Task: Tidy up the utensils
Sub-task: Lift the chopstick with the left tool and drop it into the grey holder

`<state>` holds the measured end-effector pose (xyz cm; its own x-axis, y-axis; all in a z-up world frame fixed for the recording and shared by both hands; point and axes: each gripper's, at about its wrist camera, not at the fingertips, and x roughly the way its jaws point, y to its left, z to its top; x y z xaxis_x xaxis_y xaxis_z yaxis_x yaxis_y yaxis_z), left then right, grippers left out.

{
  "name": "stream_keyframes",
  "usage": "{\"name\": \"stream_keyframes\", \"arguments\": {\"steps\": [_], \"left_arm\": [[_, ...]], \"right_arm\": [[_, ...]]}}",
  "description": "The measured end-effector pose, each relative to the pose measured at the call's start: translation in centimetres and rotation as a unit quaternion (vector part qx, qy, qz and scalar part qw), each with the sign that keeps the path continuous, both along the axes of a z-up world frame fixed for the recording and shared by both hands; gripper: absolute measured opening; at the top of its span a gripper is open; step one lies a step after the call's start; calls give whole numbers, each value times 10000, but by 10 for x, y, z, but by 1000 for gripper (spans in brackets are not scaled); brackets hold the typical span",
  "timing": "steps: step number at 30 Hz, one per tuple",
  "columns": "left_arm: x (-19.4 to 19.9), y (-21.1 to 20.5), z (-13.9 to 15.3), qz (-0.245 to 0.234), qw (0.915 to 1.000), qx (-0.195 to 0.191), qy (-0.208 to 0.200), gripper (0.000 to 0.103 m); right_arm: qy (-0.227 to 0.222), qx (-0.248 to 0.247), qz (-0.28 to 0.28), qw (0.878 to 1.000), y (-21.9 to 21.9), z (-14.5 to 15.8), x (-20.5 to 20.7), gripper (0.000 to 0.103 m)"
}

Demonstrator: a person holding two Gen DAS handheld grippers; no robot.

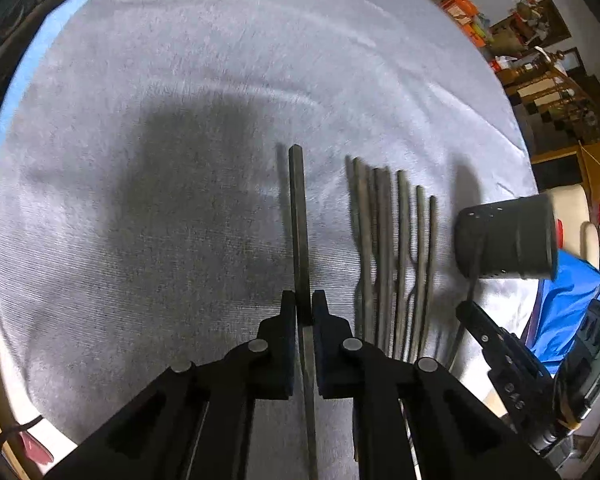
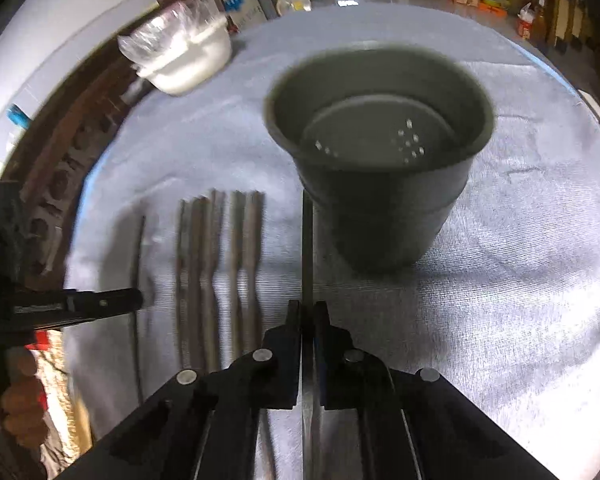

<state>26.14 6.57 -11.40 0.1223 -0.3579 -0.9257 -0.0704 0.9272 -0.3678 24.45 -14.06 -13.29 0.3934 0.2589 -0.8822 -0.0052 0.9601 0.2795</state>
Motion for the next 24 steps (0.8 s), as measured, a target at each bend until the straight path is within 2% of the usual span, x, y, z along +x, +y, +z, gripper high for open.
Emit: {"name": "stream_keyframes", "arguments": {"steps": [4, 7, 13, 15, 17, 24], "left_arm": [[-8, -5, 19, -95, 9996, 85, -236, 8], [-15, -9, 39, -183, 9989, 84, -433, 7], [-27, -15, 87, -415, 9939, 53, -1023, 6], [-30, -16, 98, -474, 9903, 10, -1305, 6], [-36, -20, 122, -544, 9844, 42, -1673, 6], [-40, -46, 180, -778, 9651, 12, -2500, 6]], "right_arm": [[-209, 86, 69, 9997, -1, 16, -8, 7], [-332, 528, 9, 9981, -16, 28, -19, 7], [-1069, 993, 235, 9890, -19, 75, -33, 7], [-1362, 1031, 280, 9849, -23, 96, -42, 7], [-1733, 1096, 215, 9785, -25, 108, -45, 7], [-2808, 998, -427, 9536, -52, 151, -50, 7]]}}
